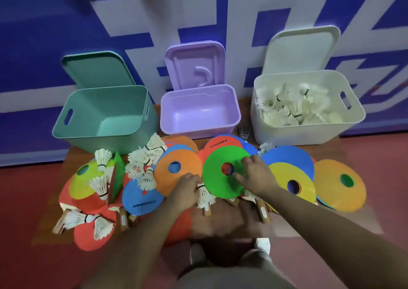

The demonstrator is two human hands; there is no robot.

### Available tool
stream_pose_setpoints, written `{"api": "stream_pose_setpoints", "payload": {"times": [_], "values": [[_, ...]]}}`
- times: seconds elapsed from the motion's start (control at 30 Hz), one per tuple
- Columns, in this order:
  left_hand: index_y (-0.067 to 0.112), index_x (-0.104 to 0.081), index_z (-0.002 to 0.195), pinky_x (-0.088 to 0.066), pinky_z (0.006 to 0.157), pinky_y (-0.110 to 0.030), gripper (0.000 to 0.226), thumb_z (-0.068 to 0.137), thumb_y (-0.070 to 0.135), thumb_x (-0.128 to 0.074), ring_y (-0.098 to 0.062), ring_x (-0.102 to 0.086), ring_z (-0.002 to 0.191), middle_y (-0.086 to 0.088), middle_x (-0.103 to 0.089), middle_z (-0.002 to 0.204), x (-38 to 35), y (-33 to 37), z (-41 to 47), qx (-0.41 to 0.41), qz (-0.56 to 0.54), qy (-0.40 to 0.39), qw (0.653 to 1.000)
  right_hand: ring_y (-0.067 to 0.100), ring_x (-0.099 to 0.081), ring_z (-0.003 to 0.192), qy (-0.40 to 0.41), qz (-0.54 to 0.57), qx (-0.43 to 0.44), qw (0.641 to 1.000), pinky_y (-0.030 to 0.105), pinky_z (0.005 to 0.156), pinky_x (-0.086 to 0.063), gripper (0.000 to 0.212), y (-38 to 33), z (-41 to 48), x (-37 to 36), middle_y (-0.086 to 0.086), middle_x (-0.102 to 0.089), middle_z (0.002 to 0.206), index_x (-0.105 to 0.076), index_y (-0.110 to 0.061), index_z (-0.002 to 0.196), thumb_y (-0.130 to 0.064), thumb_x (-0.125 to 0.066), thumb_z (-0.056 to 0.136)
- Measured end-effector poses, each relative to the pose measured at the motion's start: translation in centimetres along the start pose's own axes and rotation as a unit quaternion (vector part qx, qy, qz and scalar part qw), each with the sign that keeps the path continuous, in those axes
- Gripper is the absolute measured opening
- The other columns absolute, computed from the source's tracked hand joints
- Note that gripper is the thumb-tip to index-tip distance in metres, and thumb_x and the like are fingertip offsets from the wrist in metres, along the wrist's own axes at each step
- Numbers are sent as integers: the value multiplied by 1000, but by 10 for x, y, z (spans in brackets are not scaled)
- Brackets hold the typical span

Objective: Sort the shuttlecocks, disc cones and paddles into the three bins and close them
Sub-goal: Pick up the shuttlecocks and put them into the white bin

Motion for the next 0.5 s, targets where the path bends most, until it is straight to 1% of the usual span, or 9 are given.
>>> {"api": "stream_pose_setpoints", "payload": {"times": [0.07,0.1,0.17,0.23,0.3,0.33,0.4,0.47,0.5], "values": [[18,-67,112,-42,92,-35,50,70,16,-39,-28,-53,103,-7,-58,111,-12,9,0,-97,90,-31,991,36,-49,114,6,-25,-61,998,42,91,-44,60,23,-14,-8,15,-49,120,-49,-11,126,-54,-57,85],[20,-66,116,-39,93,-34,57,66,16,-37,-27,-50,107,-5,-56,116,-17,12,-1,-134,134,-49,981,36,-49,112,9,-31,-88,996,42,90,-44,60,31,-21,-13,16,-48,119,-48,-10,124,-55,-57,85],[23,-62,123,-35,96,-34,60,68,11,-41,-27,-46,115,-5,-53,123,-24,13,0,-180,191,-70,962,37,-47,112,5,-42,-134,990,42,88,-44,60,43,-38,-25,17,-47,119,-45,-8,123,-55,-56,86],[22,-56,130,-35,97,-34,61,73,2,-51,-29,-44,120,-8,-50,126,-28,17,1,-214,230,-61,947,37,-47,112,-3,-30,-179,983,43,85,-44,62,51,-50,-38,16,-45,120,-41,-7,125,-54,-56,87],[22,-53,133,-36,98,-37,61,76,1,-55,-30,-43,119,-9,-48,124,-35,20,1,-242,269,-47,931,39,-50,109,-8,4,-217,976,44,81,-45,62,55,-56,-50,16,-44,120,-39,-7,126,-54,-55,88],[24,-53,132,-38,97,-38,58,77,3,-56,-28,-44,116,-7,-48,120,-37,21,1,-248,280,-40,926,39,-52,108,-10,20,-227,974,44,79,-46,62,56,-57,-55,16,-44,120,-38,-7,126,-54,-54,89],[25,-59,122,-40,92,-37,50,75,7,-59,-27,-47,108,-5,-50,110,-40,22,1,-266,298,-19,917,40,-55,106,-2,54,-248,967,44,78,-46,62,59,-55,-65,17,-45,121,-37,-7,127,-54,-53,90],[22,-62,109,-44,84,-36,45,66,10,-68,-25,-50,99,-4,-51,101,-39,20,2,-288,294,12,911,40,-57,102,21,89,-266,960,42,74,-45,59,62,-52,-69,19,-47,121,-36,-5,126,-50,-54,92],[21,-62,105,-45,83,-36,46,62,13,-72,-24,-51,98,-3,-52,100,-38,18,2,-296,288,18,911,40,-58,100,33,104,-272,956,41,71,-44,56,64,-50,-70,19,-47,121,-36,-4,125,-46,-54,93]]}}
Point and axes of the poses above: each hand's wrist, its own z-axis towards the middle knuckle, its own x-axis out of the back of the hand, y = z × x, the point moved 10 cm from there along z, towards the middle knuckle
